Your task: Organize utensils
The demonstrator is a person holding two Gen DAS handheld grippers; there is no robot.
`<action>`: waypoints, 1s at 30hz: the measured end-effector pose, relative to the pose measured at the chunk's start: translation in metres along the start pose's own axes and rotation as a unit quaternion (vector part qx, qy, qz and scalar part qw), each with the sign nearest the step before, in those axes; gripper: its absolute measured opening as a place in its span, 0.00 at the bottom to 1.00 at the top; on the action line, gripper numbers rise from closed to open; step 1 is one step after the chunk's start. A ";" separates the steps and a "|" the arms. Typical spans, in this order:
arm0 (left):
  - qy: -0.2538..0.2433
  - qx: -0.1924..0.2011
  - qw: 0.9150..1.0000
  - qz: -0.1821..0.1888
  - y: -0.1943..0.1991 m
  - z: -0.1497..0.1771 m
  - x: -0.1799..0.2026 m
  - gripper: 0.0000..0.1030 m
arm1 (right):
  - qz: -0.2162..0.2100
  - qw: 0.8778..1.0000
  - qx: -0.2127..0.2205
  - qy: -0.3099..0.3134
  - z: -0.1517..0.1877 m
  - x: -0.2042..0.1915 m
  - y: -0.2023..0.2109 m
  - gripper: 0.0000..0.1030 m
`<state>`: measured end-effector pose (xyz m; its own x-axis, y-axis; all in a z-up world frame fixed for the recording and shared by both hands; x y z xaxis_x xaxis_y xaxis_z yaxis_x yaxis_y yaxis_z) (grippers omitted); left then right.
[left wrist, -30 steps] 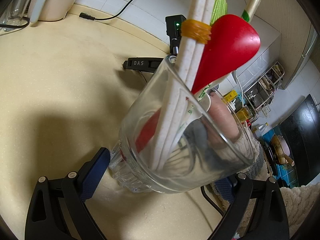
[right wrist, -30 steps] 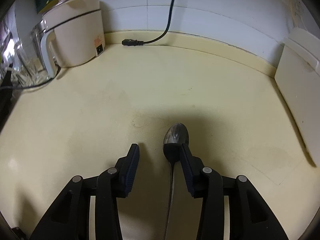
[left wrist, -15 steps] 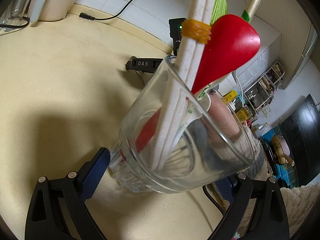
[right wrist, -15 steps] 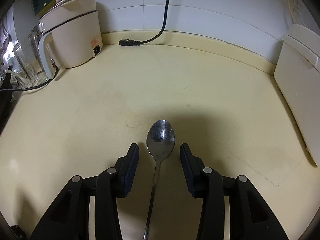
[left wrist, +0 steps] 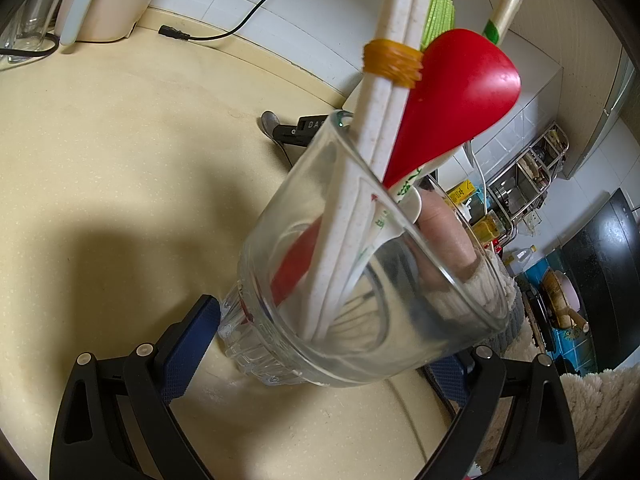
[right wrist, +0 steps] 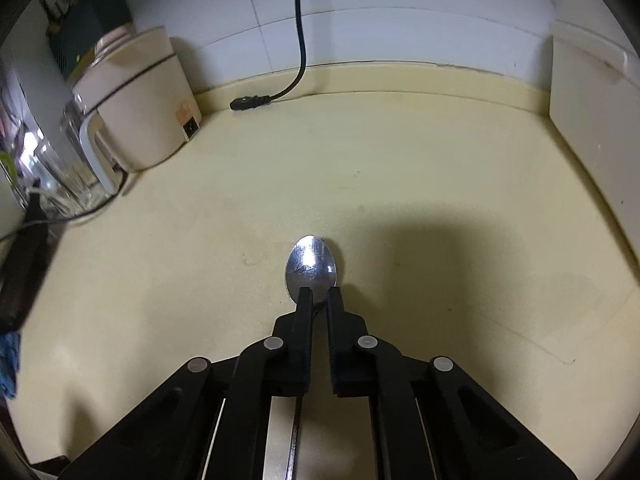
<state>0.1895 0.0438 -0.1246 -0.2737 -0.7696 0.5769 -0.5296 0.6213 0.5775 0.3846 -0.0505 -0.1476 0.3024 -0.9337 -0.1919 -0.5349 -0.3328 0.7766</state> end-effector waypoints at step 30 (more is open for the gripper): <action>0.000 0.000 1.000 0.000 0.000 0.000 0.000 0.94 | 0.026 0.999 0.009 0.036 0.001 -0.011 -0.010 0.30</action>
<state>0.1894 0.0438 -0.1246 -0.2734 -0.7695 0.5771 -0.5296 0.6213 0.5775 0.3855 -0.0371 -0.1540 0.3298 -0.9380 -0.1066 -0.5657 -0.2867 0.7732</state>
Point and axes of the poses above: each gripper's, at about its wrist camera, not at the fingertips, and y roughly against the way its jaws point, x to its right, z to its underside, the point moved 8 cm from there along -y, roughly the way its jaws point, and after that the axes turned 2 degrees about -y, right-handed, at the moved point
